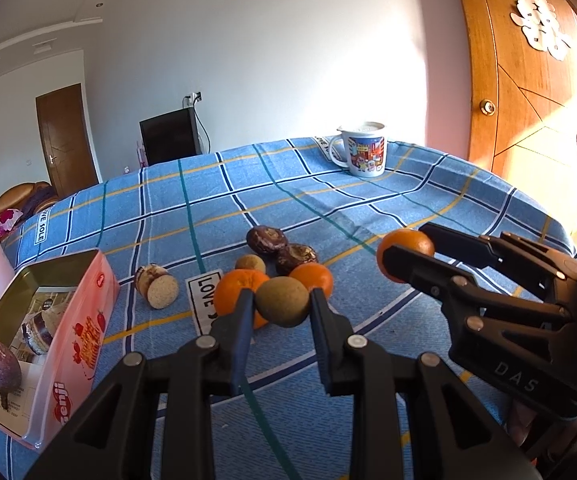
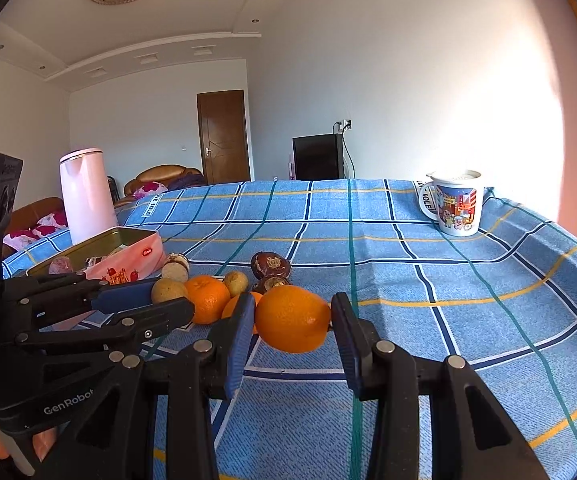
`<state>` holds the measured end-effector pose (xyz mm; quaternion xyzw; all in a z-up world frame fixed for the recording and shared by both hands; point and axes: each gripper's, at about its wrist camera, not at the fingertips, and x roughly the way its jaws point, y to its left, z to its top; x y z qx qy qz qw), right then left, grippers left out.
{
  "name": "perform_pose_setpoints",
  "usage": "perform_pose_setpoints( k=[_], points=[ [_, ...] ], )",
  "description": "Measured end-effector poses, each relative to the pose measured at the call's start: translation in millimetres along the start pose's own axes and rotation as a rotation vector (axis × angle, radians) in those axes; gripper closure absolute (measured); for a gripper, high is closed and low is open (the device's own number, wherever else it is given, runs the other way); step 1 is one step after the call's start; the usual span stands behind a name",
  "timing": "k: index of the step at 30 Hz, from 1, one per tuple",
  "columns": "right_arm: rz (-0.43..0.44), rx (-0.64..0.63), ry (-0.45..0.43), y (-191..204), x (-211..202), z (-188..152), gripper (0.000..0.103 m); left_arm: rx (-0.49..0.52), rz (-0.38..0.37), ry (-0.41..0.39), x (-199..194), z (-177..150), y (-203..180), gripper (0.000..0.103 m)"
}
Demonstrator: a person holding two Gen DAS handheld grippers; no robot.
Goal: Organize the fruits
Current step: 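Grasp a brown kiwi with the left gripper while the right holds the orange, then carry the kiwi and orange over the tin box and release both inside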
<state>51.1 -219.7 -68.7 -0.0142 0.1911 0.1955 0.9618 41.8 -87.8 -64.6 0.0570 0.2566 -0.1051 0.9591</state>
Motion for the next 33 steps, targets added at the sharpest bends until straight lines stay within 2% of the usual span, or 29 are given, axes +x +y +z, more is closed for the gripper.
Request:
perform_pose_setpoints(
  k=[15,33],
  points=[
    [0.001,-0.015,-0.040,3.0,-6.7,-1.1,0.061,0.009,0.009,-0.075,-12.5,-2.1,-1.3,0.074],
    [-0.002,-0.039,-0.098,7.5,-15.6,-2.8,0.062,-0.014,-0.005,-0.106,-22.0,-2.8,7.8,0.074]
  ],
)
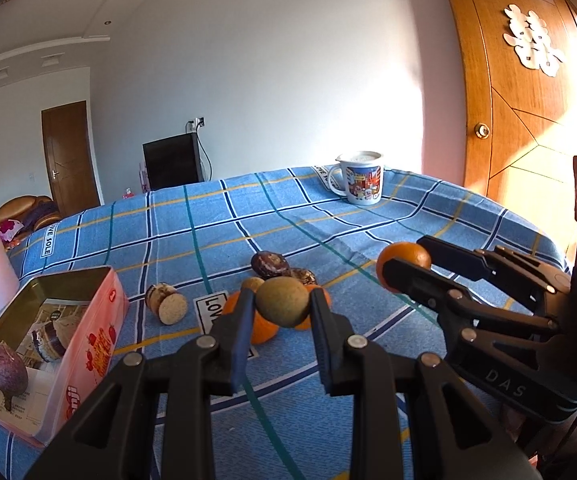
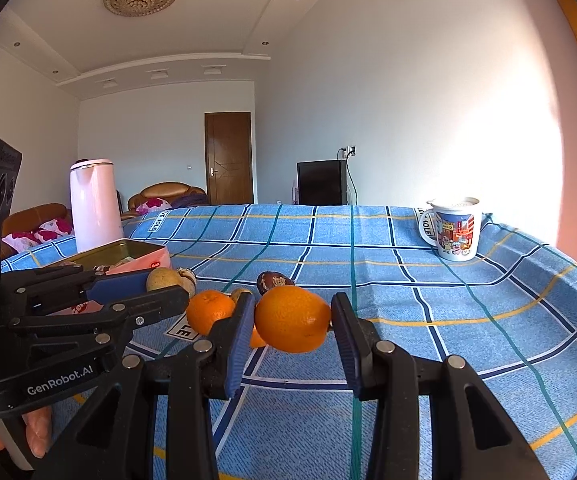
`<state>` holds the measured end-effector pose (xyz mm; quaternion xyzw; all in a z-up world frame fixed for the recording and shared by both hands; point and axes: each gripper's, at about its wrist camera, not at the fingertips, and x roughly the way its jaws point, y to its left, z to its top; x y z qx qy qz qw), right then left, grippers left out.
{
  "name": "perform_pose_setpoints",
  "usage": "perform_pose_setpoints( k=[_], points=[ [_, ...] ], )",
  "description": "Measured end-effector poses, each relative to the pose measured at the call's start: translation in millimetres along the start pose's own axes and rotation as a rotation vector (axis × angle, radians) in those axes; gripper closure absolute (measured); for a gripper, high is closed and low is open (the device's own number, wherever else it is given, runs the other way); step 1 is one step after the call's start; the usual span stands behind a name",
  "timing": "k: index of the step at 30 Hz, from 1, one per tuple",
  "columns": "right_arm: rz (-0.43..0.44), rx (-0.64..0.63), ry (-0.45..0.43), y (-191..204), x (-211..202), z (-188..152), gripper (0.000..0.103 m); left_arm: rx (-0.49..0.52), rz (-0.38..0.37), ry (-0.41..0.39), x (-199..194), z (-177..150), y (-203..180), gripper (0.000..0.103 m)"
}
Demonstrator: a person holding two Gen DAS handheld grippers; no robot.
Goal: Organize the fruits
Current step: 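Carry the kiwi and orange over the tin box and release both inside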
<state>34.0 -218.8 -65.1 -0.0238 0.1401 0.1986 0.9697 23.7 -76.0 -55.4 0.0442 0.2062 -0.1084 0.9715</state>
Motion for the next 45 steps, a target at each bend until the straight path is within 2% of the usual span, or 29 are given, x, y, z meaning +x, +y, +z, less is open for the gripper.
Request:
perform_pose_setpoints(
  k=[5,12,20,26,35,41,45],
  points=[
    [-0.002,0.001,0.003,-0.5,0.2,1.1,0.062,-0.017,0.001,-0.004,-3.3,1.1,5.7,0.074],
    [-0.029,-0.006,0.056,2.5,7.9,8.4,0.062,-0.056,0.037,-0.008,-10.9,3.4,25.3,0.074],
    [0.011,-0.035,0.061,20.5,14.1,27.9,0.062,-0.091,0.078,-0.046,-26.5,7.0,50.6,0.074],
    [0.090,-0.058,0.065,47.1,25.8,45.9,0.062,-0.130,0.128,-0.065,-37.4,7.9,77.4,0.074],
    [0.258,-0.102,0.092,102.3,52.3,71.2,0.061,-0.204,0.255,-0.062,-53.6,-1.4,134.5,0.074],
    [0.335,-0.160,0.134,147.3,76.1,72.8,0.061,-0.244,0.369,-0.035,-64.7,-14.1,174.5,0.074],
    [0.389,-0.193,0.175,175.3,91.5,66.0,0.061,-0.296,0.408,0.002,-65.3,-25.3,197.6,0.074]
  ],
)
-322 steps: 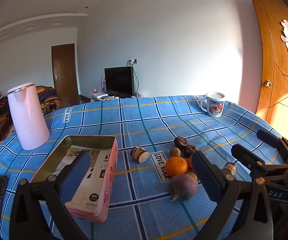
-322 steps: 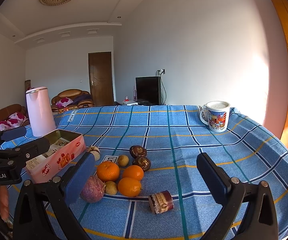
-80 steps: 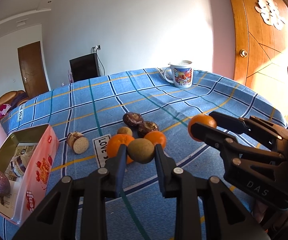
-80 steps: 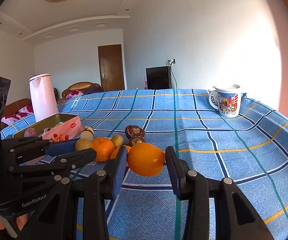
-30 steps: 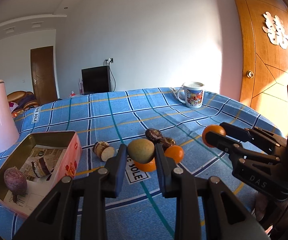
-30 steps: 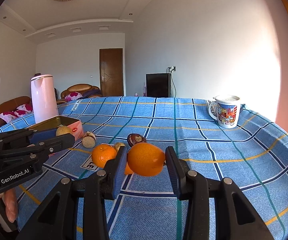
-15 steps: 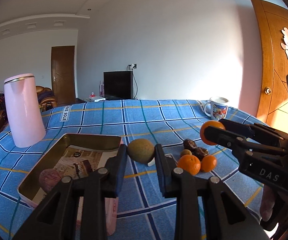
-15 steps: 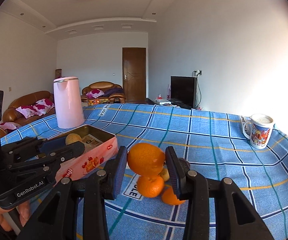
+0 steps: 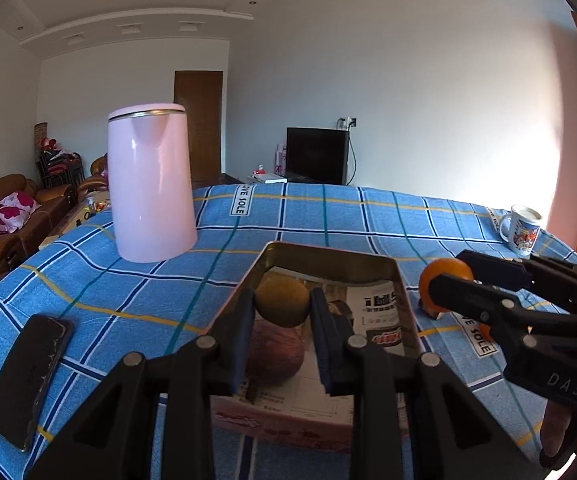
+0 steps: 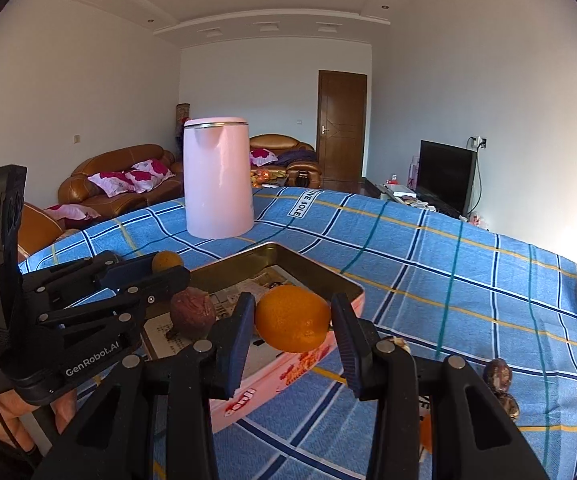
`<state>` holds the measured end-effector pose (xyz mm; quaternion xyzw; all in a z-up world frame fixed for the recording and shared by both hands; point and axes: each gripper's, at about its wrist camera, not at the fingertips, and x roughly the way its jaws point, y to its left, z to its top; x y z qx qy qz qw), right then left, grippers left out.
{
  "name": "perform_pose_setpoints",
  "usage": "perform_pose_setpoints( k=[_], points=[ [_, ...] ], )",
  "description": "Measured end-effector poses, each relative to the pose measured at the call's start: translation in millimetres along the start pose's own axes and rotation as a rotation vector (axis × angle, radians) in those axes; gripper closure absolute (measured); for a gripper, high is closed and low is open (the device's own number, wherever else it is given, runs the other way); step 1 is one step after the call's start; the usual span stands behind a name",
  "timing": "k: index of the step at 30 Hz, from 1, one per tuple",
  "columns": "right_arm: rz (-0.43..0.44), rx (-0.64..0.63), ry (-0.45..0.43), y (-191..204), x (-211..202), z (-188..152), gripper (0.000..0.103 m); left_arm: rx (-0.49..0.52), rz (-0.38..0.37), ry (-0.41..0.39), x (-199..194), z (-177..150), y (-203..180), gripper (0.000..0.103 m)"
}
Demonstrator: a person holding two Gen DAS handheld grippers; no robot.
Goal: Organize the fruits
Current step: 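Carry the kiwi and orange over the tin box and release both inside, then grasp an orange with the right gripper while the left grasps another orange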
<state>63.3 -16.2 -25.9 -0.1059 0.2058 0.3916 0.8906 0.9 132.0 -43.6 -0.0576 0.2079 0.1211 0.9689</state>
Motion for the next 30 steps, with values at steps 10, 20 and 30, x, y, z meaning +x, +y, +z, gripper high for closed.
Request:
perform_pose_setpoints(
  k=[10,20,30],
  points=[
    [0.049,-0.057,0.140,29.6,45.1,-7.2,0.061,-0.018,0.000,0.083,14.3,-9.6,14.6,0.074],
    [0.043,-0.047,0.189,26.1,47.9,-9.4,0.047,-0.034,0.028,0.066,8.8,-6.9,14.3,0.042],
    [-0.213,0.055,0.116,-57.1,-39.6,-34.4,0.047,0.048,-0.077,0.034,-4.8,3.2,-41.1,0.035]
  ],
)
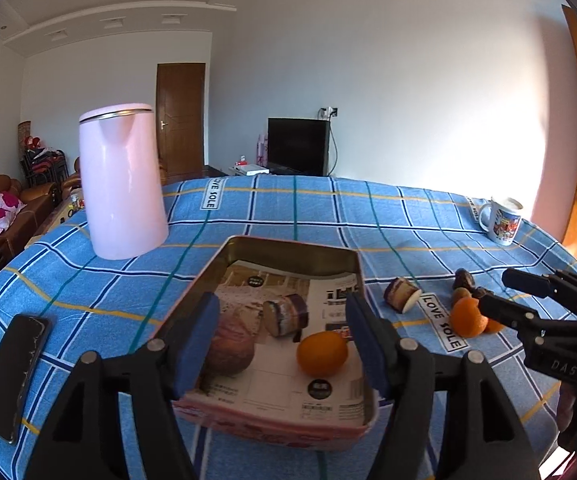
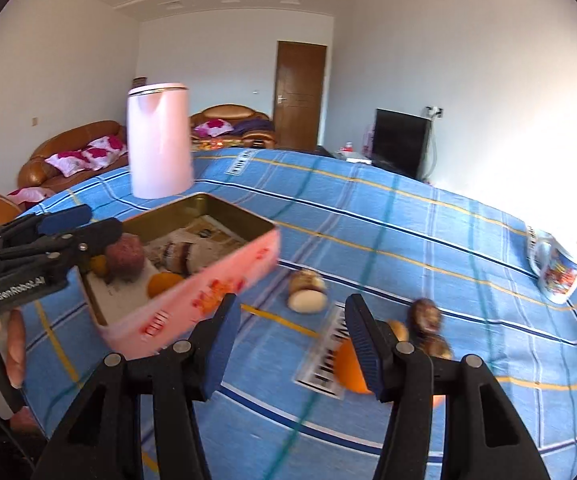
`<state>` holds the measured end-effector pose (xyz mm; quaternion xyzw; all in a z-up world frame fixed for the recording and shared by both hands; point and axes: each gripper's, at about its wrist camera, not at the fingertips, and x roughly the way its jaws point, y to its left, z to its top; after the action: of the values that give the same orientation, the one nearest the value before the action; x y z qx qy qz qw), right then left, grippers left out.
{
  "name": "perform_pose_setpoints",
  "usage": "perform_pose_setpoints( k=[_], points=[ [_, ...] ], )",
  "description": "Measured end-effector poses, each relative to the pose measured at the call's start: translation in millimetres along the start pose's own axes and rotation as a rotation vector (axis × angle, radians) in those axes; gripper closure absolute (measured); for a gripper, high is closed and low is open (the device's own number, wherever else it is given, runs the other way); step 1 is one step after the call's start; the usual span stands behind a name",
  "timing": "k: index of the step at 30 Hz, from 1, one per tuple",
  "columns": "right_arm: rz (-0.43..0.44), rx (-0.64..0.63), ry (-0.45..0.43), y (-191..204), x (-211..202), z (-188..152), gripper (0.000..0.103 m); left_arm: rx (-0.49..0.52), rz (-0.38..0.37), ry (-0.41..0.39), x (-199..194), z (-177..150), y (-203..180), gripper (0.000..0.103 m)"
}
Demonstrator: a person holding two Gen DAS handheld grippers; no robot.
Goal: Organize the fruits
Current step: 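Grasp an orange with the right gripper while the left grasps another orange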
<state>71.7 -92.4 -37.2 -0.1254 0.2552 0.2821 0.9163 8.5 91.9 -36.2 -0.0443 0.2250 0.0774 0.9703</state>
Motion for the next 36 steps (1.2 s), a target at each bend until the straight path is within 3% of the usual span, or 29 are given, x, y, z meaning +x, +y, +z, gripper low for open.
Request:
perform_pose_setpoints(
  k=[3,6,11,18,20,22,29,36],
  points=[
    [-0.089,0.052,0.029,-38.2,-7.7,-15.1,0.047,0.046,-0.051,0.013,4.1,3.3,-28.5,0.035],
    [-0.123,0.113,0.074,-68.0,-5.8,-24.4,0.047,0.092,-0.103,0.025,8.2,5.3,-55.6,0.035],
    [-0.077,0.133,0.137,-80.8,5.7,-32.1,0.047,0.162,-0.129,0.058,24.5,4.0,-90.0,0.035],
    [-0.018,0.137,0.238,-80.8,31.0,-38.2,0.048,0.207,-0.141,0.079,36.0,1.3,-109.9,0.035],
    [-0.005,0.154,0.246,-83.8,33.0,-37.7,0.052,0.215,-0.141,0.088,38.5,0.8,-112.8,0.035],
    [0.016,0.147,0.242,-82.4,32.4,-38.6,0.060,0.217,-0.148,0.089,39.3,1.1,-115.0,0.035],
    [-0.013,0.153,0.179,-82.0,19.9,-38.6,0.061,0.250,-0.149,0.096,44.5,1.3,-128.4,0.035],
    [-0.089,0.225,0.104,-95.3,5.8,-39.2,0.061,0.267,-0.182,0.156,60.2,1.8,-143.3,0.035]
  ],
)
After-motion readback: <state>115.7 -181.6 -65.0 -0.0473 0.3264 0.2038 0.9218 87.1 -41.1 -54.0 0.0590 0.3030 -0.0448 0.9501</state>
